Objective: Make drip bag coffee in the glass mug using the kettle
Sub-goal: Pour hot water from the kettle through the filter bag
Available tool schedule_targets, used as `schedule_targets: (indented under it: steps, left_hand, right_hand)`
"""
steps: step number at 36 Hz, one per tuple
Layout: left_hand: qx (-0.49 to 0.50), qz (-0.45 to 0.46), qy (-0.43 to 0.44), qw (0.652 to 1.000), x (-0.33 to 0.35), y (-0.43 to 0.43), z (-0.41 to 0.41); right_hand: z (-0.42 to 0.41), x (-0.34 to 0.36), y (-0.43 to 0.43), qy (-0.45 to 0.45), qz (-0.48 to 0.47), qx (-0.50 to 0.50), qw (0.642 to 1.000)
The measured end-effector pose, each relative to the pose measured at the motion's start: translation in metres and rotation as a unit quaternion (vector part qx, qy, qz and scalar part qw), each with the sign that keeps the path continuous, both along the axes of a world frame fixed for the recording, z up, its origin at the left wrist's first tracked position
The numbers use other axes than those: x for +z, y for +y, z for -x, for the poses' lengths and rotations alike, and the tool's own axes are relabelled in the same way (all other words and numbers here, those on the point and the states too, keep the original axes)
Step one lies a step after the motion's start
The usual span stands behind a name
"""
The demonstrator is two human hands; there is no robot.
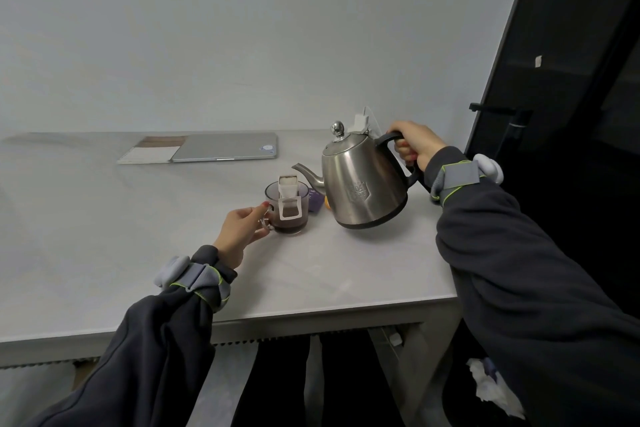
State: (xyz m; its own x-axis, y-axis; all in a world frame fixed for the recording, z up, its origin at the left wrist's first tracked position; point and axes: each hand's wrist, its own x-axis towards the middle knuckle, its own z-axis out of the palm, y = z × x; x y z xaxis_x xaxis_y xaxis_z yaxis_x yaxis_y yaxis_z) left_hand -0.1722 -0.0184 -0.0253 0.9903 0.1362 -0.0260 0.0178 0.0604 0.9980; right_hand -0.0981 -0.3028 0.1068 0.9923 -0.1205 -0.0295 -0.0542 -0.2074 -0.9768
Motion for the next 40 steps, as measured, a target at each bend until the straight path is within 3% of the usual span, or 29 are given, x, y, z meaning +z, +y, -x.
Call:
schedule_targets:
  steps: [11,24,40]
  left_hand:
    - [0.031,-0.024,0.0,0.999,-0.001,0.003,-0.013]
    - [-0.027,-0.02,0.026,0.999,0.026,0.016,-0.023]
    - [-0.014,-0.013,0.035,0.999,0.041,0.023,-0.024]
  right_hand:
    - [0.002,-0.003,-0.001,-0.002,-0.013,-0.001,1.0]
    - [0.006,0.009,0.002,-0.011,-0.019,-0.001,1.0]
    - [0.012,0.017,0.003,-0.024,-0.034,0.004,0.999]
